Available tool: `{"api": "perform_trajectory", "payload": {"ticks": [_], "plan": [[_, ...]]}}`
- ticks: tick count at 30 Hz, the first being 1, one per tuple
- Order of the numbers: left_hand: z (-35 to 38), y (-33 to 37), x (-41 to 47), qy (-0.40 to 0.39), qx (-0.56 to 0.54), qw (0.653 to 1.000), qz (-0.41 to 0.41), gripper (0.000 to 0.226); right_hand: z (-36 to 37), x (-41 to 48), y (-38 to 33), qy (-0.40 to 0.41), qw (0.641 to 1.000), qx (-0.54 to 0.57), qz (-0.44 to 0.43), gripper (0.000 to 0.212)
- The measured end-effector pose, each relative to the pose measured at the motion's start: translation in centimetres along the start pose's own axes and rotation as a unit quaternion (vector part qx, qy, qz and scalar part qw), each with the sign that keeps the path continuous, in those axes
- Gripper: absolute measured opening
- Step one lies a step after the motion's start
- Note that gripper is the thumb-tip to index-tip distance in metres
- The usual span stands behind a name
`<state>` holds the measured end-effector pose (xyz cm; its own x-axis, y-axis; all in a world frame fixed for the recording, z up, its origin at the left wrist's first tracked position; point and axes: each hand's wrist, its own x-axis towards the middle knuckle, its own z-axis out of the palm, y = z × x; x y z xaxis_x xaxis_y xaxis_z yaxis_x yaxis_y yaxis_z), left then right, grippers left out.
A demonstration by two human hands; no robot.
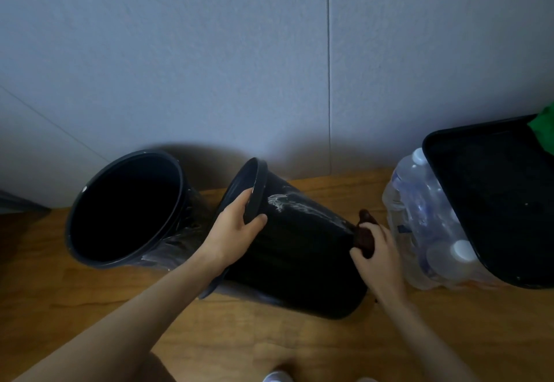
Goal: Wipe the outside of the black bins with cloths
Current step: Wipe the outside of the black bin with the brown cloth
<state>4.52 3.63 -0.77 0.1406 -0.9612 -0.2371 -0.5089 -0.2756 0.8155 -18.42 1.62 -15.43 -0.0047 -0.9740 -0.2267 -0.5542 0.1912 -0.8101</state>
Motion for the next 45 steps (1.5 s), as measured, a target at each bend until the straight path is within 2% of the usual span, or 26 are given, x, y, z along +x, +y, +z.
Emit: {"api": "perform_trajectory", "payload": {"ticks": [2,4,8,11,13,16,20,22,29,32,36,38,43,45], "plan": [[0.1,-0.2,-0.2,-0.005,0.007,1.000,0.013,0.038,0.6,-1.4,-1.2,0.026,0.999,-0.015,-0.019,0.050],[0.3,-0.2,-0.3,-0.011,0.012,1.000,0.021,0.041,1.4,-3.0,-3.3,0.045,0.996,-0.004,-0.074,0.062],[0.7,0.1,-0.9,-0.054,-0.003,0.998,0.016,0.049,2.6,-4.4,-8.7,0.022,0.978,0.109,-0.178,0.083],[0.7,0.6,-1.4,-0.093,-0.028,0.995,0.013,0.055,2.9,-3.4,-11.7,0.005,0.959,0.097,-0.266,0.069],[0.5,0.8,-1.5,-0.098,-0.043,0.994,0.005,0.055,3.1,-2.7,-12.3,-0.014,0.955,0.081,-0.285,0.061],[0.2,0.7,-1.6,-0.113,-0.062,0.992,-0.006,0.057,3.2,-0.9,-12.0,-0.023,0.964,0.086,-0.251,0.053],[0.7,0.1,-2.2,-0.114,-0.071,0.991,-0.010,0.063,2.7,2.3,-10.2,-0.023,0.989,0.081,-0.118,0.046],[0.9,0.0,-2.2,-0.120,-0.073,0.990,-0.010,0.065,2.2,1.7,-9.4,-0.022,0.991,0.083,-0.105,0.046],[0.9,0.9,-2.3,-0.108,-0.046,0.993,0.023,0.068,3.5,-3.7,-12.8,0.021,0.969,0.082,-0.234,0.049],[0.5,0.7,-2.1,-0.113,-0.064,0.991,0.014,0.064,3.5,-2.5,-12.9,0.008,0.970,0.077,-0.230,0.052],[0.6,0.6,-2.1,-0.129,-0.096,0.987,-0.006,0.061,2.8,0.8,-13.0,-0.018,0.985,0.101,-0.135,0.046],[0.6,0.5,-2.2,-0.133,-0.100,0.986,-0.011,0.061,2.6,1.6,-12.7,-0.037,0.987,0.099,-0.121,0.044],[1.2,0.8,-2.3,-0.138,-0.069,0.988,0.010,0.060,1.7,-1.3,-12.1,0.022,0.967,0.184,-0.174,0.044],[1.7,1.0,-2.1,-0.128,-0.058,0.990,0.023,0.052,1.6,-3.1,-12.8,0.044,0.957,0.191,-0.213,0.048]]}}
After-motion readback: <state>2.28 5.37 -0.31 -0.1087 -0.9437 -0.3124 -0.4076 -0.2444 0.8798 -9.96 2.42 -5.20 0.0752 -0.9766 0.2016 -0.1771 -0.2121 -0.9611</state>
